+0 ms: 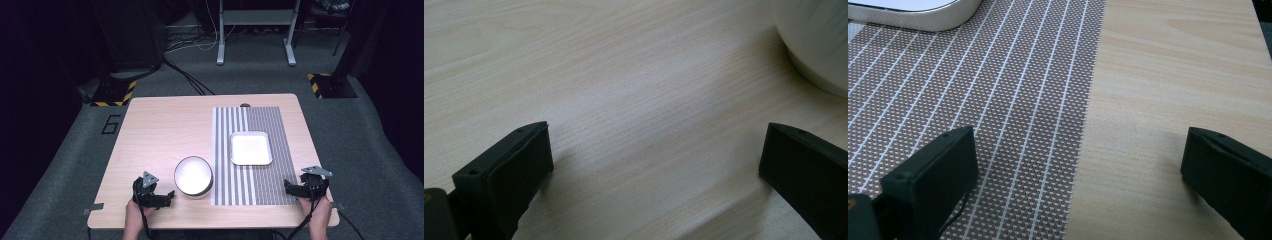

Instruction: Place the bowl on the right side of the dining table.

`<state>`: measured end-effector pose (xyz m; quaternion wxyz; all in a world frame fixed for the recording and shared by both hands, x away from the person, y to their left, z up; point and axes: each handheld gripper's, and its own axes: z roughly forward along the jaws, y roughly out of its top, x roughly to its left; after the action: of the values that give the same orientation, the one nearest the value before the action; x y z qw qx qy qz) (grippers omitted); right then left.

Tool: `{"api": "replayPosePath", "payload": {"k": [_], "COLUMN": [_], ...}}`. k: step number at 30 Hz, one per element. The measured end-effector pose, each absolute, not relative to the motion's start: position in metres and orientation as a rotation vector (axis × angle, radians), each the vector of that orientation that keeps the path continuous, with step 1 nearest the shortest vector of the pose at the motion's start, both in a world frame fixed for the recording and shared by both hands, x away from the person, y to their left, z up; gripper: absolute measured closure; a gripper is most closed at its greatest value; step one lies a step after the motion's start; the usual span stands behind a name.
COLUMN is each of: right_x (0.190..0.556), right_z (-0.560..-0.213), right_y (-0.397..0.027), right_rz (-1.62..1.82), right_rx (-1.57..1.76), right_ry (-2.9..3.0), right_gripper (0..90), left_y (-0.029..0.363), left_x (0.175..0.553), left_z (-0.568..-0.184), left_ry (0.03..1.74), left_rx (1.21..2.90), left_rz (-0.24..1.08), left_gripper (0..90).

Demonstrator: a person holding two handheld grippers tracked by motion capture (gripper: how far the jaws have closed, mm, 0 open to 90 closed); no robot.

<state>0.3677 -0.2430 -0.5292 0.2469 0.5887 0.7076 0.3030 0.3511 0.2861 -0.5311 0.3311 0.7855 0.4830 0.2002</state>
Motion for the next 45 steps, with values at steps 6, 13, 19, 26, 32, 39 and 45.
{"api": "replayPosePath", "payload": {"k": [6, 13, 19, 26, 32, 39, 45], "right_x": [0.368, 0.367, 0.367, 0.363, 0.358, 0.350, 0.351], "right_z": [-0.529, -0.529, -0.525, -0.515, -0.512, -0.507, -0.501], "right_y": [-0.243, -0.242, -0.236, -0.224, -0.216, -0.205, -0.193], "right_rz": [0.826, 0.835, 0.859, 0.898, 0.938, 0.950, 0.975], "right_rx": [1.610, 1.573, 1.527, 1.477, 1.445, 1.406, 1.371], "right_ry": [1.928, 1.955, 1.978, 2.003, 2.018, 2.050, 2.076], "right_gripper": [0.8, 1.4, 0.0, 0.0, 0.0, 0.0, 0.0], "left_y": [0.286, 0.286, 0.286, 0.285, 0.289, 0.291, 0.291], "left_x": [0.351, 0.351, 0.351, 0.349, 0.348, 0.346, 0.343], "left_z": [-0.531, -0.531, -0.531, -0.531, -0.529, -0.526, -0.519], "left_ry": [1.271, 1.274, 1.270, 1.283, 1.297, 1.287, 1.265], "left_rx": [2.047, 2.045, 2.047, 2.036, 2.020, 2.004, 2.005], "left_rz": [0.527, 0.527, 0.523, 0.535, 0.537, 0.528, 0.525], "left_gripper": [0.6, 0.7, 1.1, 1.7, 1.6, 1.6, 1.6]}}
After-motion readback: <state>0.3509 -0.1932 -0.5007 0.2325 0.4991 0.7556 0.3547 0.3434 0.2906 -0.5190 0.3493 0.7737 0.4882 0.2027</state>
